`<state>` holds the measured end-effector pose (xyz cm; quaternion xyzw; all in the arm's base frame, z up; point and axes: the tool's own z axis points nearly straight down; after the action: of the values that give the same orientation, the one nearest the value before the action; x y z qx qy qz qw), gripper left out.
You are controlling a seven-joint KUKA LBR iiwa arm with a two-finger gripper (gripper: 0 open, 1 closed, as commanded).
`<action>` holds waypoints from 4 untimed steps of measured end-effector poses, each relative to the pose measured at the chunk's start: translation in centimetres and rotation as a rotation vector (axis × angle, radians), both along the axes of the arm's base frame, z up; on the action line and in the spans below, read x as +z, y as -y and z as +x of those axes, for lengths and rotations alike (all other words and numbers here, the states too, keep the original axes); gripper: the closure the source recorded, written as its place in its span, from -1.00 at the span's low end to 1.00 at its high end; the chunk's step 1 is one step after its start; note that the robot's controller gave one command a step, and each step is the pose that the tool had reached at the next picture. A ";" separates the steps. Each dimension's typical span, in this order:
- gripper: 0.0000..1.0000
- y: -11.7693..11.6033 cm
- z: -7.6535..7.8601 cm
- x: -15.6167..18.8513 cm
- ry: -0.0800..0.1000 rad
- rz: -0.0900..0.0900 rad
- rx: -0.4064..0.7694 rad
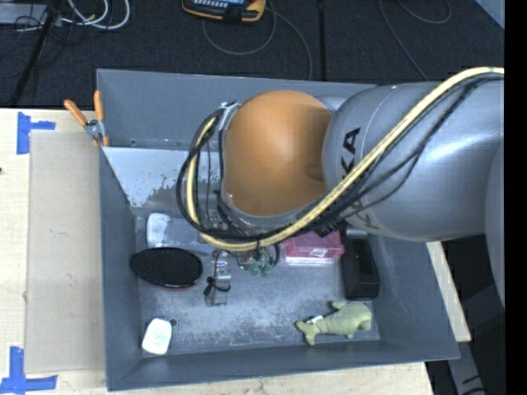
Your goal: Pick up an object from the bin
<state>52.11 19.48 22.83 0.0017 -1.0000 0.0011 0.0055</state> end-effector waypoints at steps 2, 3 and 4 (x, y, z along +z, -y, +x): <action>-1.00 -0.7 1.1 -3.9 0.009 0.003 0.067; -1.00 -2.1 0.9 -8.9 0.007 0.001 -0.006; -1.00 -1.6 2.5 -11.3 0.006 0.002 -0.056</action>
Offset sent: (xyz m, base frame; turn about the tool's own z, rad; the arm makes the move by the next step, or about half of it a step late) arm 0.0207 0.0205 -0.1098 -0.1742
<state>54.59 21.11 11.56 -0.0261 -0.9997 -0.0001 0.0026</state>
